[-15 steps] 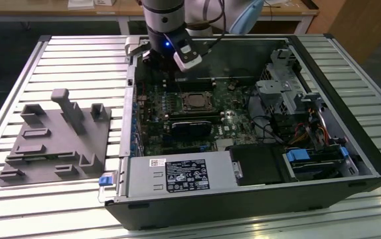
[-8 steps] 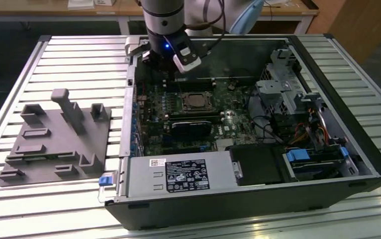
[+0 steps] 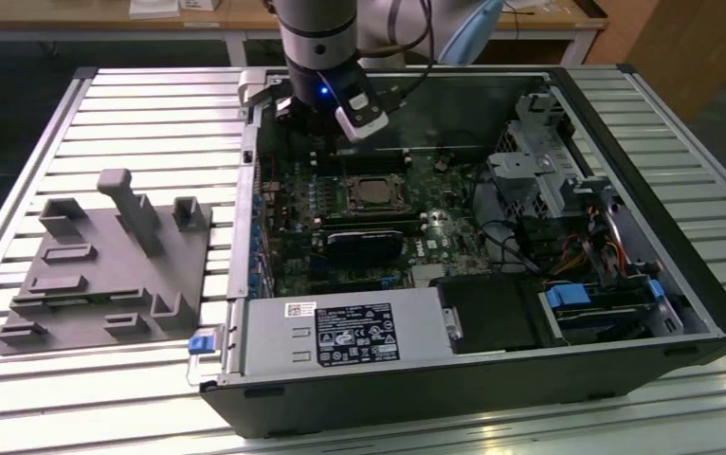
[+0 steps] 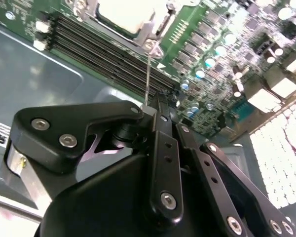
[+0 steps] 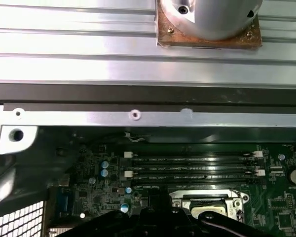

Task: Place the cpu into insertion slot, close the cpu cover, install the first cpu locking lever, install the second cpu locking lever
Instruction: 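Install the first cpu locking lever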

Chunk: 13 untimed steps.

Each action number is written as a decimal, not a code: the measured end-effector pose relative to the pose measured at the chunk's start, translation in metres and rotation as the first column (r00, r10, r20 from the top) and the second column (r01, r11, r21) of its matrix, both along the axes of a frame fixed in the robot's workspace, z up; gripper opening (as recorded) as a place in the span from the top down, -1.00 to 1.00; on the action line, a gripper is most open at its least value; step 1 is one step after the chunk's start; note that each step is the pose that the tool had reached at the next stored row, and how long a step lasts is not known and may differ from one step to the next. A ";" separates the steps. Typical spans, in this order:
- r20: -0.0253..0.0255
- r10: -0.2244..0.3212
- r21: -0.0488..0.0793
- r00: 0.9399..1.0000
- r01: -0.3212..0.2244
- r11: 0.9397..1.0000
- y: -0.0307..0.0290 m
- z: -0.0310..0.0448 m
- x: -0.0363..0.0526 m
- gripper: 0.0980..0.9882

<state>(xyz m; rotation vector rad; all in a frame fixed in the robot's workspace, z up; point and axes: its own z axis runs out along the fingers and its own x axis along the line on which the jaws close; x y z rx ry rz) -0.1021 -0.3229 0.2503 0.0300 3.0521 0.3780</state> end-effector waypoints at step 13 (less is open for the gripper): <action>-0.001 0.000 0.000 1.000 0.000 1.000 0.0000 -0.0006 0.0305 0.98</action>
